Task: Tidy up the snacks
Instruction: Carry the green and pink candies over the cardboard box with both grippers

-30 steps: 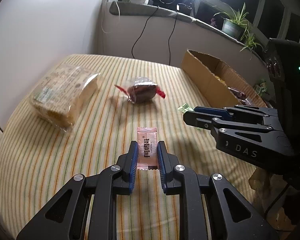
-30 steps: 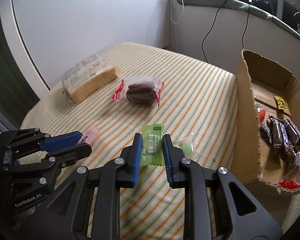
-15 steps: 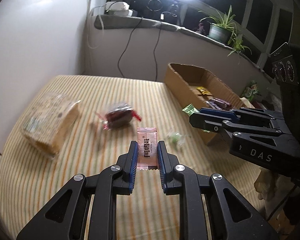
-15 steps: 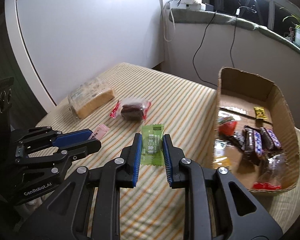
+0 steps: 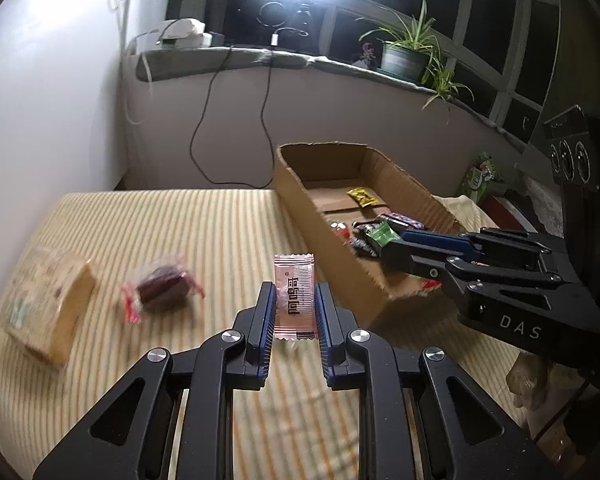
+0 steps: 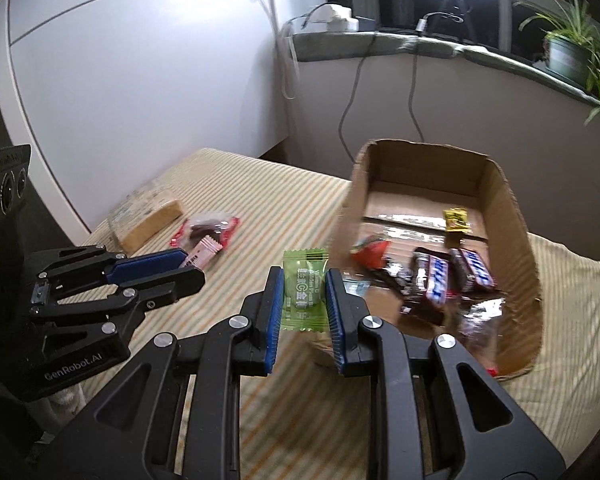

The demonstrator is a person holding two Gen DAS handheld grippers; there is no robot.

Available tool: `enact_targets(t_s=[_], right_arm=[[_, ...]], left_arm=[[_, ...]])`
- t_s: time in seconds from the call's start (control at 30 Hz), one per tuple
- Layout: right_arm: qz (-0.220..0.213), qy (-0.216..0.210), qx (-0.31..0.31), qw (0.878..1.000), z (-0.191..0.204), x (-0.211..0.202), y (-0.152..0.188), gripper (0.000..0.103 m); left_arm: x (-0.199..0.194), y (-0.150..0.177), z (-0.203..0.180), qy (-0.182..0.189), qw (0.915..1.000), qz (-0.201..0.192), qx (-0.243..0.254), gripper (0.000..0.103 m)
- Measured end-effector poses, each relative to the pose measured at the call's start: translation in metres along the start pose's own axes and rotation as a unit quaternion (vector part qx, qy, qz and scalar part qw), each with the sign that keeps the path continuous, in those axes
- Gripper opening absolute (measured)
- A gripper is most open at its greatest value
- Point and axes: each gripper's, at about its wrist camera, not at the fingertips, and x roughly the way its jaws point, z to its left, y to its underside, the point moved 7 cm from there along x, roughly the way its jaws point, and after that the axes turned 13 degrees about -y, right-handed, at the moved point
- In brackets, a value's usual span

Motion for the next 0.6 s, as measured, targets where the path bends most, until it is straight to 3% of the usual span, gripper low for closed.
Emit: enact_targets(t_s=[0.6], right_arm=[[-0.016,0.044,0.033,0.998,-0.078,-0.028,-0.007,0.022]], left_arm=[[0.038,-0.049,-0.057,0.024,0.9989,-0.006,0.039,0.018]])
